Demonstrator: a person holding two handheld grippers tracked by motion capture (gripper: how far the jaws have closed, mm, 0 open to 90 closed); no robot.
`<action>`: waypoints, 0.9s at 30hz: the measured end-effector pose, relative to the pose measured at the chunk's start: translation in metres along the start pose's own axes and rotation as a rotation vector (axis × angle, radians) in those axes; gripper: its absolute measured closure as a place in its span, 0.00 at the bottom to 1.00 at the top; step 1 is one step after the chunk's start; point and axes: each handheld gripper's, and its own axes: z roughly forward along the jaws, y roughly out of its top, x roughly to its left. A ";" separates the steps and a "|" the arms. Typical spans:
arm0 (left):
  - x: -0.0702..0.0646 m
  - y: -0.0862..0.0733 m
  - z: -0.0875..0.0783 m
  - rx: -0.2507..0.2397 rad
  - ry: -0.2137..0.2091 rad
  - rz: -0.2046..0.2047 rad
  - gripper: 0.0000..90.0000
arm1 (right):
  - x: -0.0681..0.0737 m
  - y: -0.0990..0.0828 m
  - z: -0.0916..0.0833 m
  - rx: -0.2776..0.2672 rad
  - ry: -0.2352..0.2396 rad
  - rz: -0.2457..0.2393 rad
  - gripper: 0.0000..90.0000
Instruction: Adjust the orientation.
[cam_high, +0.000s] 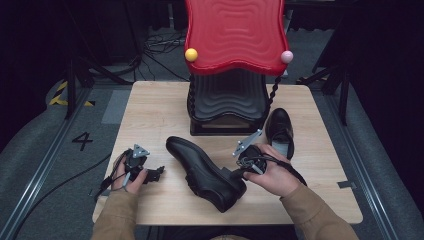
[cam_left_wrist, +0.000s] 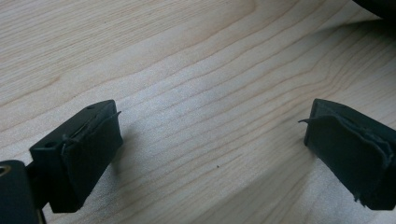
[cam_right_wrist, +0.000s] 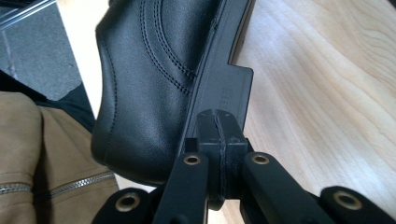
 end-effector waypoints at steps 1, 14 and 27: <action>0.000 0.000 0.000 0.001 0.000 0.001 0.05 | -0.001 0.000 0.000 -0.002 -0.008 0.002 1.00; 0.000 0.000 0.000 0.000 0.000 0.000 0.05 | -0.018 -0.004 -0.003 -0.006 -0.058 0.044 1.00; 0.000 0.000 0.000 0.001 -0.001 0.000 0.05 | -0.053 -0.018 0.004 0.049 -0.289 0.133 0.94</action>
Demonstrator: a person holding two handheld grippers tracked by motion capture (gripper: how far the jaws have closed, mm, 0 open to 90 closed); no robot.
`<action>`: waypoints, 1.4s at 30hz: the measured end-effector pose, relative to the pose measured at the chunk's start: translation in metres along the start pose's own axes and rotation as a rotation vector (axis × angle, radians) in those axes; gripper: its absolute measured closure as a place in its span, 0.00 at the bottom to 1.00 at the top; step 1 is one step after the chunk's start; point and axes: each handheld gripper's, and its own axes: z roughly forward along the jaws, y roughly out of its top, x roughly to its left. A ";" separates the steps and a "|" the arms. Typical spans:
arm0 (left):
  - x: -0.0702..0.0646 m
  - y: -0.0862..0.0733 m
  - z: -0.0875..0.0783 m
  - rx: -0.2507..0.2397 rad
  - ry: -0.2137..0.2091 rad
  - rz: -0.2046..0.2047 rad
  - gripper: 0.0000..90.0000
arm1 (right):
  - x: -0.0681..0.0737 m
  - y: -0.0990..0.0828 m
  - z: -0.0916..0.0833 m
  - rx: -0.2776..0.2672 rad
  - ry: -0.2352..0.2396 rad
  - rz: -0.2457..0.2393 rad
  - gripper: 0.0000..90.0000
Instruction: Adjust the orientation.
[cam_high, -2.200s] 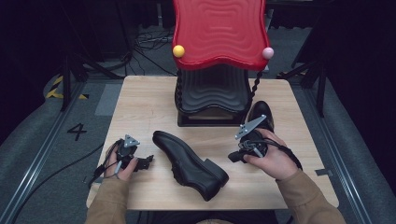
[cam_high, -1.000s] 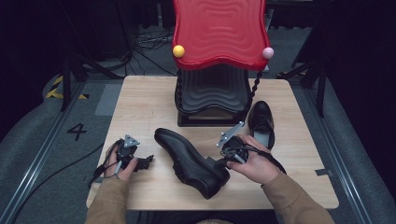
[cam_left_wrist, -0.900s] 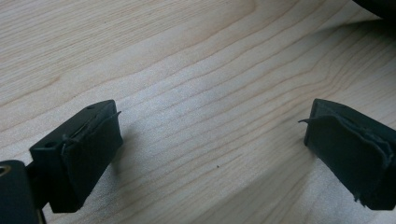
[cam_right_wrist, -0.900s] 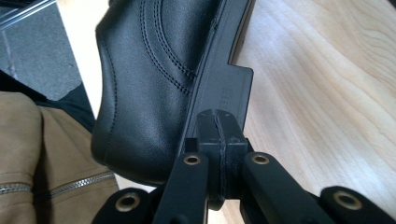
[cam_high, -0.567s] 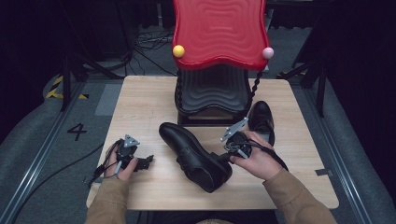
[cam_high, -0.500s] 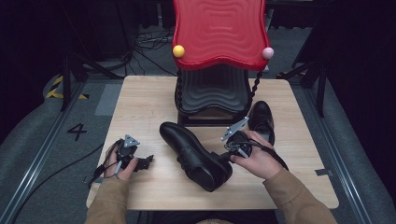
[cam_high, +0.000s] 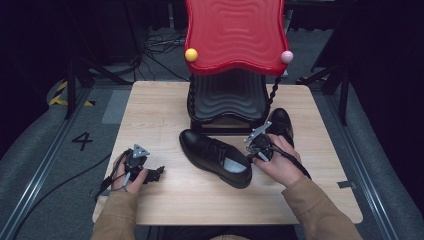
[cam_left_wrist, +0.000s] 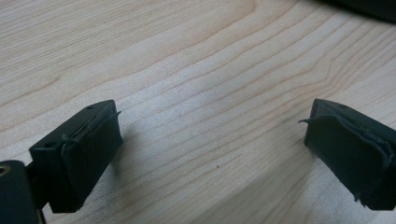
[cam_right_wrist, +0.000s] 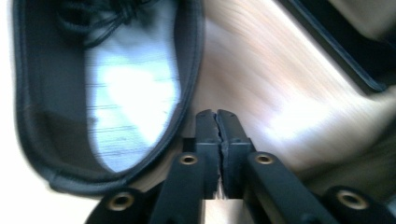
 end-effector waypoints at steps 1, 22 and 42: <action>0.000 0.000 0.000 0.001 -0.001 0.000 0.04 | -0.006 -0.003 0.000 -0.008 -0.002 0.025 0.93; 0.000 0.000 0.000 0.003 -0.001 0.001 0.03 | 0.016 0.007 -0.048 -0.156 0.145 -0.080 0.79; 0.000 0.000 0.000 0.003 -0.002 0.002 0.03 | 0.045 0.018 0.010 0.071 0.222 -0.244 0.85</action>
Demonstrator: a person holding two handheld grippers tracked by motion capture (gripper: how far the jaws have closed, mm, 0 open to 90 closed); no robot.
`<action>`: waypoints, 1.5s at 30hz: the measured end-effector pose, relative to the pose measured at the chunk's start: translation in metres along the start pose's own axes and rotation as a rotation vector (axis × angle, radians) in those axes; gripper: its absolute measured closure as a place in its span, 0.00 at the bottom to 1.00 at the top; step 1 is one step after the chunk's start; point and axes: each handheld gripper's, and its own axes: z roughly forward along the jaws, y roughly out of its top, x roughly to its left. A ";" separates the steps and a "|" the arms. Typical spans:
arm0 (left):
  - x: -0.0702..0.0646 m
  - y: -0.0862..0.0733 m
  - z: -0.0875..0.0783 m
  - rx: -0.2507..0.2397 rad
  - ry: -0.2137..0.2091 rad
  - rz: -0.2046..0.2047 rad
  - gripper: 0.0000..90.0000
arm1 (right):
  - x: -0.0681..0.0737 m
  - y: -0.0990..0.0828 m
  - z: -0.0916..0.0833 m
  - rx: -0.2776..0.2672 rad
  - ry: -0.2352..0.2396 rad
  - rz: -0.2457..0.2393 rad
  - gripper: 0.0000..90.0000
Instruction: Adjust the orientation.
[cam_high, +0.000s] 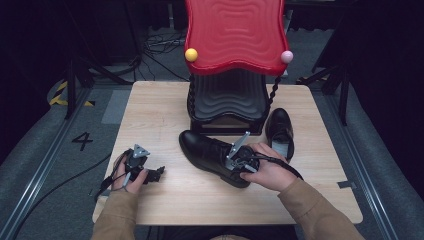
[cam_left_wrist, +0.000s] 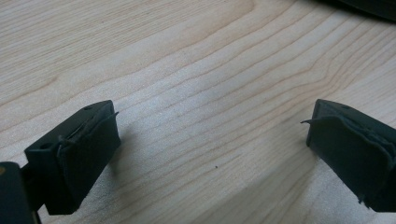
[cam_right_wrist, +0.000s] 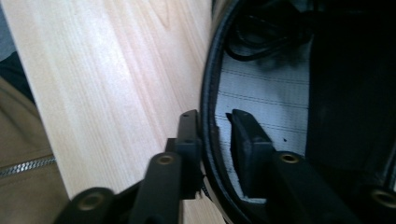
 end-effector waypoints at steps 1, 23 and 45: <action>0.000 0.000 0.000 0.000 0.000 0.000 0.03 | 0.000 0.001 0.000 0.007 0.006 -0.010 0.88; 0.000 0.001 0.001 0.007 -0.004 0.007 0.02 | 0.041 -0.024 -0.035 -0.045 0.021 -0.009 0.93; -0.001 0.001 0.001 0.009 -0.004 0.005 0.00 | 0.055 -0.057 -0.021 -0.031 -0.084 0.246 0.89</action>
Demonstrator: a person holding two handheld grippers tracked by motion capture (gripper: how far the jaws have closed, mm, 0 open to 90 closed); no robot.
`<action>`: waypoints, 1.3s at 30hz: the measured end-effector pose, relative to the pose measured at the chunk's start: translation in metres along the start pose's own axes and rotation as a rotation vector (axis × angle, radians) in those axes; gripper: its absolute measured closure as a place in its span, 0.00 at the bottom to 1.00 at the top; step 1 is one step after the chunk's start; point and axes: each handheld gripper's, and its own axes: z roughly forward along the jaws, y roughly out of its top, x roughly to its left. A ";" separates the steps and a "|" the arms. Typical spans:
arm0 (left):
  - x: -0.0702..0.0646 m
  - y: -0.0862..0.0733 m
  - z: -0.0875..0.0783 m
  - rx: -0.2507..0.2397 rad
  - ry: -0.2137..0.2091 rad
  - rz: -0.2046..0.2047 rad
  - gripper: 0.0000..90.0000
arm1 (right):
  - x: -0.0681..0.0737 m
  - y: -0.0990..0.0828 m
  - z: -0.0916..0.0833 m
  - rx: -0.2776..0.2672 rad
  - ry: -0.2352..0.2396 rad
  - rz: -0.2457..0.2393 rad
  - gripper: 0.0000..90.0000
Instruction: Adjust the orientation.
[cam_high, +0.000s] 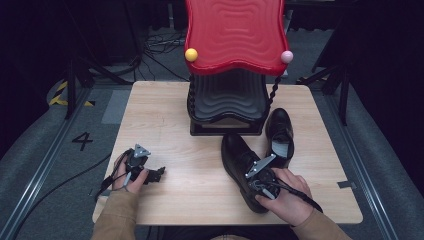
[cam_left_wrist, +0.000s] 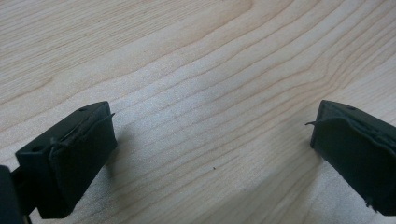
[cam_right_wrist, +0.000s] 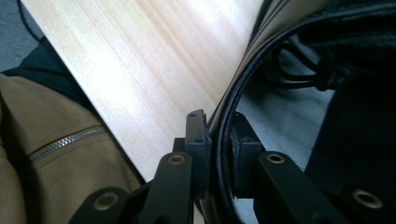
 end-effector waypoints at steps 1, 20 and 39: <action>0.000 0.000 0.000 0.000 0.000 0.000 0.00 | 0.000 0.000 0.000 0.001 -0.004 0.000 0.88; 0.000 0.000 0.000 0.000 0.000 0.001 0.00 | -0.016 -0.004 -0.039 -0.158 0.065 0.014 0.66; 0.000 0.000 0.000 0.000 0.000 0.000 0.00 | -0.103 0.001 -0.057 -0.150 -0.104 0.217 0.60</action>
